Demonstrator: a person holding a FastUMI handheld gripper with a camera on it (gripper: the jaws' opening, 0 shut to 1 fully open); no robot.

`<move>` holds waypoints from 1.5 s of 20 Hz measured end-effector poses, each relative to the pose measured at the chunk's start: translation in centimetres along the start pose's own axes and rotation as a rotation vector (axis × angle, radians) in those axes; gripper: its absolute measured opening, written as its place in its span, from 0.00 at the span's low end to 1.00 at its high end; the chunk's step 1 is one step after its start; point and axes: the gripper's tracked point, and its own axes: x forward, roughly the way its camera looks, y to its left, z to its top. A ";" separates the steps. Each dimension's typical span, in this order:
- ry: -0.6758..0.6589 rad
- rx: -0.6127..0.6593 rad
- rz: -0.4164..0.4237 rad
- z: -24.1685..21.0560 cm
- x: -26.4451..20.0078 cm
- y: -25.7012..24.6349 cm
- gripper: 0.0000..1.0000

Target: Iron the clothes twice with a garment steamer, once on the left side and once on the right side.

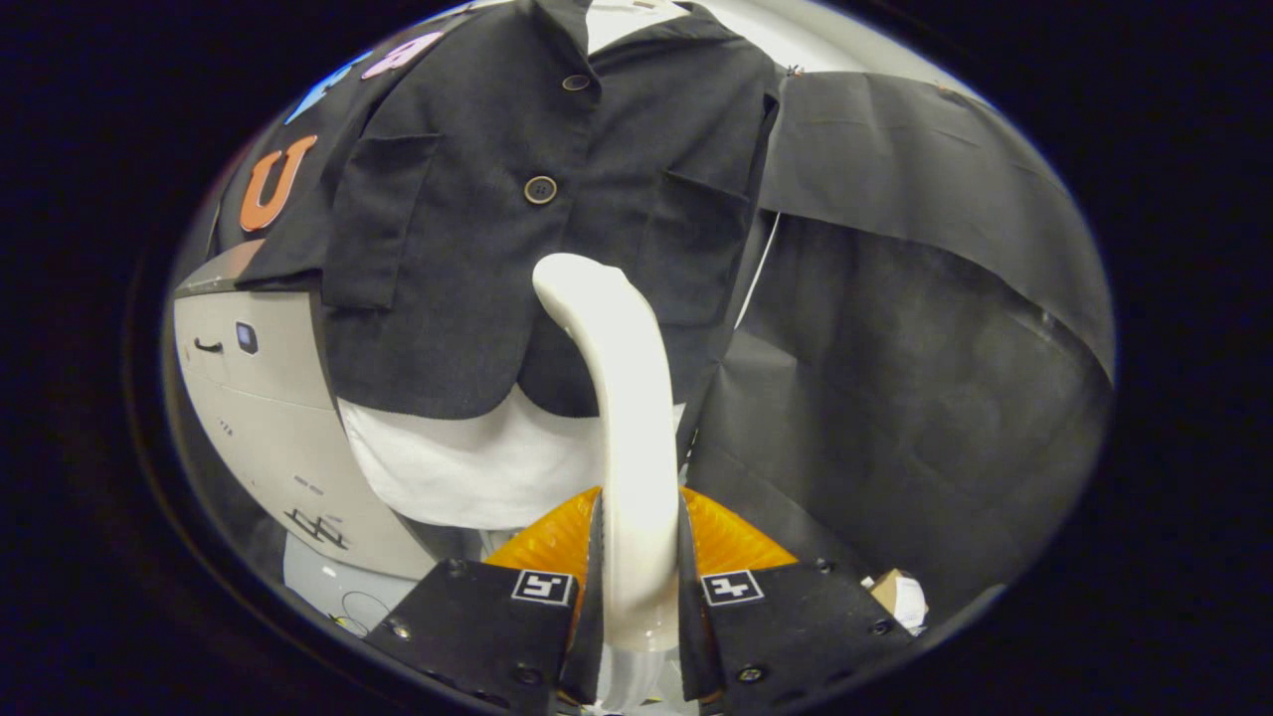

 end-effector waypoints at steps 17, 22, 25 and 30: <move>-0.003 0.139 0.074 1.7 -6.7 1.1 0.34; -0.071 0.162 0.130 2.7 -13.9 2.5 0.34; -0.109 0.154 0.185 2.4 -17.9 4.0 0.34; -0.140 0.133 0.284 0.5 -24.3 6.4 0.34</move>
